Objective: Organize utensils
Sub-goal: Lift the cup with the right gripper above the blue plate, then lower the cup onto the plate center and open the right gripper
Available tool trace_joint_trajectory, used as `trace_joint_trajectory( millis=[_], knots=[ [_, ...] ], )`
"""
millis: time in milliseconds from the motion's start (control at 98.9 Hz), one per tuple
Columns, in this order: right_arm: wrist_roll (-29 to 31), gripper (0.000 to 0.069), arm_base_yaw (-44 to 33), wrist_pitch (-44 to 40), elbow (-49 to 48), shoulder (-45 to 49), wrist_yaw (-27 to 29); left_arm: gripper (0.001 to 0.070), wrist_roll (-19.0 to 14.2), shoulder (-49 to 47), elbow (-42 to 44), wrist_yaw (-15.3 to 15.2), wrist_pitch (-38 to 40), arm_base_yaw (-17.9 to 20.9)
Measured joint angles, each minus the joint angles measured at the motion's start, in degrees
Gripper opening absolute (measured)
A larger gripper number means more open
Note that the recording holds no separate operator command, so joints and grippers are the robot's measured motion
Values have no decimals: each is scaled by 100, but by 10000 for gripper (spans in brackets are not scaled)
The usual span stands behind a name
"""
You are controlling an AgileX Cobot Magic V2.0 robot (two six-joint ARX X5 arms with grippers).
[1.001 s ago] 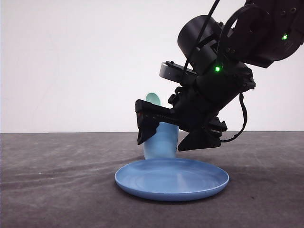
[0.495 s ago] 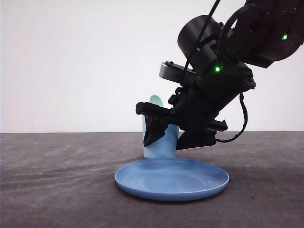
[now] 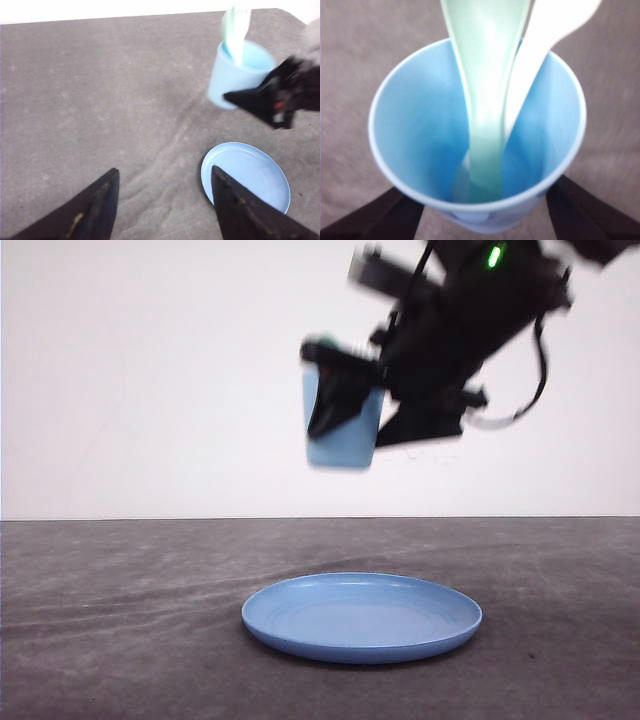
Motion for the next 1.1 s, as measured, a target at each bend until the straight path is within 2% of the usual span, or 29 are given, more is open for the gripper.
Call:
trace_joint_trajectory(
  millis=[313, 526, 728, 1102],
  knots=[
    [-612, 415, 269, -1421, 0, -1384, 11, 351, 2, 0, 0, 2, 2, 0],
    [-717, 415, 503, -2111, -37, -1582, 11, 351, 2, 0, 0, 0, 35, 0],
    [-654, 414, 820, -1611, -761, -1582, 13, 351, 2, 0, 0, 0, 35, 0],
    [-223, 407, 1051, 444, -2111, -1423, 140, 351, 2, 0, 0, 0, 33, 0]
  ],
)
